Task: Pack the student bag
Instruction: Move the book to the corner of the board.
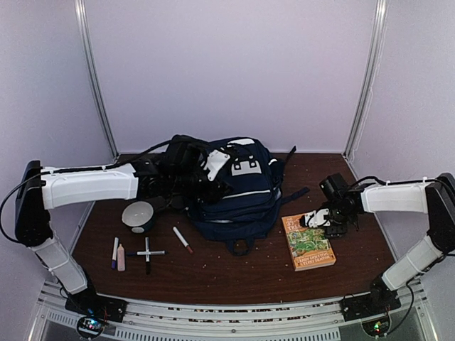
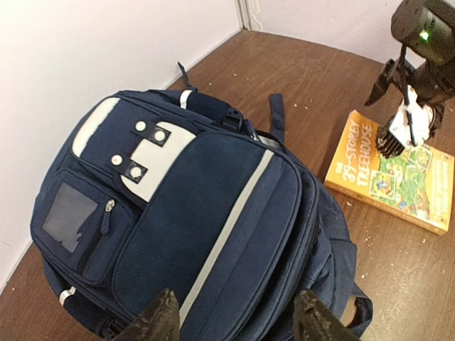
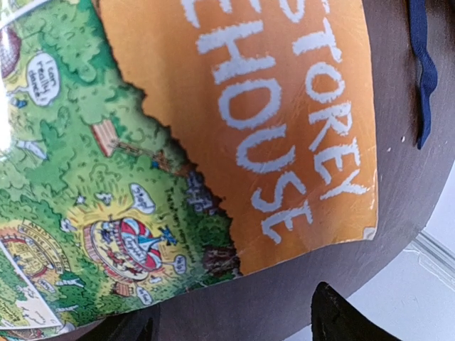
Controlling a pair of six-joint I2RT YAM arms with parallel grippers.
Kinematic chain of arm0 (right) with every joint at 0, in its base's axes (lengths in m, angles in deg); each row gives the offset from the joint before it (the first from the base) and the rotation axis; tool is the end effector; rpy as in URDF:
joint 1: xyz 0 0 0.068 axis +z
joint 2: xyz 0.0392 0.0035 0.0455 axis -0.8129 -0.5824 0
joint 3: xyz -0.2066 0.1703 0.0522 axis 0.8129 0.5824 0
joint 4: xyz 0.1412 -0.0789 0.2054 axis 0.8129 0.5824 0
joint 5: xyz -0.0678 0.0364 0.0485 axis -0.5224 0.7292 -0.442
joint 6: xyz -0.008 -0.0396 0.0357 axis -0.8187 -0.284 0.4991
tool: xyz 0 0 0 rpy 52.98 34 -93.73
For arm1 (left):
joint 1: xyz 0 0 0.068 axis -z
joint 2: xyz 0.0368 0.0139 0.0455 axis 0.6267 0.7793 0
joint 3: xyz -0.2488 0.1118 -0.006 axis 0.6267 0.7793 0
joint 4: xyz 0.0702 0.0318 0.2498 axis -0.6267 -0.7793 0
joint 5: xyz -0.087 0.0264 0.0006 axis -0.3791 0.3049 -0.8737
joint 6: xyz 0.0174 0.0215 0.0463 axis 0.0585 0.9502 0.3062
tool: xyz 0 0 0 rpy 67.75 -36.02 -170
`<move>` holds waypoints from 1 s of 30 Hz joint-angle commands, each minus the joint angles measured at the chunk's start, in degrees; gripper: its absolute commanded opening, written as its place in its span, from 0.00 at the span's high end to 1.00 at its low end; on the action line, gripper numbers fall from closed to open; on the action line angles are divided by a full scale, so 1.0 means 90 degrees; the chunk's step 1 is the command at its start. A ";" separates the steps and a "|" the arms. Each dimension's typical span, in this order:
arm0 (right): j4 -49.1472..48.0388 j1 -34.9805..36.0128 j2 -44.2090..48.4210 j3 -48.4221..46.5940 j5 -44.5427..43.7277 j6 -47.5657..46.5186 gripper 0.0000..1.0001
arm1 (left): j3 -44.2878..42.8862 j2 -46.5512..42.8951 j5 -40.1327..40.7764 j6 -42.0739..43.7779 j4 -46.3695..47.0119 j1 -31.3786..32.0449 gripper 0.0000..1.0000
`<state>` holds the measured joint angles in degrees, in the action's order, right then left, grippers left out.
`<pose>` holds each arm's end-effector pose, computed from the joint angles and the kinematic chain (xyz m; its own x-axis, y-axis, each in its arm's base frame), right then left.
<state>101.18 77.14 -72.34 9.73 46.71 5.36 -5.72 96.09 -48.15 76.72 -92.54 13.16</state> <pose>0.2397 0.0943 0.1588 -0.0588 -0.9980 -0.0239 -0.9062 0.0634 -0.4181 0.2382 -0.3018 0.2821 -0.3070 0.4341 -0.8469 0.7688 0.6377 0.0481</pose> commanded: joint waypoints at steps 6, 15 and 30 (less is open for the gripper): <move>-0.0188 -0.0016 -0.0215 -0.0645 0.0298 0.1133 0.27 | -0.0114 -0.0333 -0.0029 -0.0551 -0.0188 0.0017 0.41; 0.0504 -0.0870 0.0892 -0.1285 0.0445 0.2477 0.23 | -0.1327 0.0472 -0.0491 -0.1495 -0.0779 0.0388 0.35; 0.2041 -0.1682 -0.0759 -0.2381 0.4603 0.5616 0.44 | -0.2417 0.2073 -0.2263 -0.1369 -0.0596 0.0515 0.45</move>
<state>116.38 64.07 -76.77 -12.67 78.41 50.08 -24.51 113.20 -63.73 61.45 -97.75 16.92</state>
